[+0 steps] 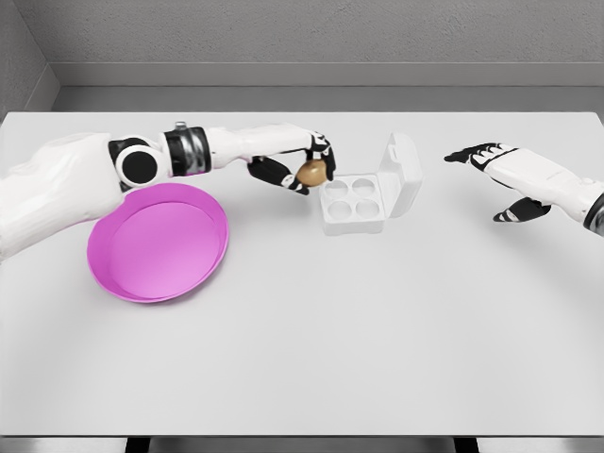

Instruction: Pack egg into the box and close the box lid

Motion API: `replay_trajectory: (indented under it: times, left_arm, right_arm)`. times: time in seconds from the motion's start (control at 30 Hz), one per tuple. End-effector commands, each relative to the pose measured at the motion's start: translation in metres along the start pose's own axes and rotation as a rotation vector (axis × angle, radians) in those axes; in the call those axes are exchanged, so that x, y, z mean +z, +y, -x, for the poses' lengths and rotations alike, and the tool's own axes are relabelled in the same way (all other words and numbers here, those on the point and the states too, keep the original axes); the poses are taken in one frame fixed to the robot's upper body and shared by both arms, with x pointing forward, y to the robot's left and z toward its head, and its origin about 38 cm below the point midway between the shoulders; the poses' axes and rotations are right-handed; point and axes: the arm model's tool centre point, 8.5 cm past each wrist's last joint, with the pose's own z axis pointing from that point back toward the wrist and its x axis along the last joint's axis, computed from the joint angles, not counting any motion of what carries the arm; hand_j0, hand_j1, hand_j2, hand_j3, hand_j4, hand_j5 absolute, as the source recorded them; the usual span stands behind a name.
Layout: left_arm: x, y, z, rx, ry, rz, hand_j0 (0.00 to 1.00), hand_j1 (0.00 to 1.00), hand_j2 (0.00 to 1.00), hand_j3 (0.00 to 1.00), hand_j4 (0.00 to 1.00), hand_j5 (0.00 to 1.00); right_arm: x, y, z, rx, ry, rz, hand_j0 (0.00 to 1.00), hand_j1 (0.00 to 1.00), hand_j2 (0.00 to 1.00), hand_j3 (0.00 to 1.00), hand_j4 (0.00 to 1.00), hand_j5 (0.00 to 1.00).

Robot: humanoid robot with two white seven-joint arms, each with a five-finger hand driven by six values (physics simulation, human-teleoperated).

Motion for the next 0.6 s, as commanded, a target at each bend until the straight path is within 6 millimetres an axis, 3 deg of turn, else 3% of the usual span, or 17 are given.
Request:
replay_trajectory:
  times: [0.0,0.57]
  left_arm:
    - [-0.005,0.0,-0.003,0.01,-0.01,-0.004,0.46,0.46,0.46,0.46,0.46,0.46]
    - [-0.022,0.0,-0.012,0.025,-0.038,-0.006,0.46,0.46,0.46,0.46,0.46,0.46]
  right_arm:
    - [0.0,0.0,0.0,-0.006,-0.002,0.004,1.0,1.0,1.0,1.0,1.0,1.0]
    - [-0.002,0.001,-0.002,-0.01,-0.006,0.006,1.0,1.0,1.0,1.0,1.0,1.0]
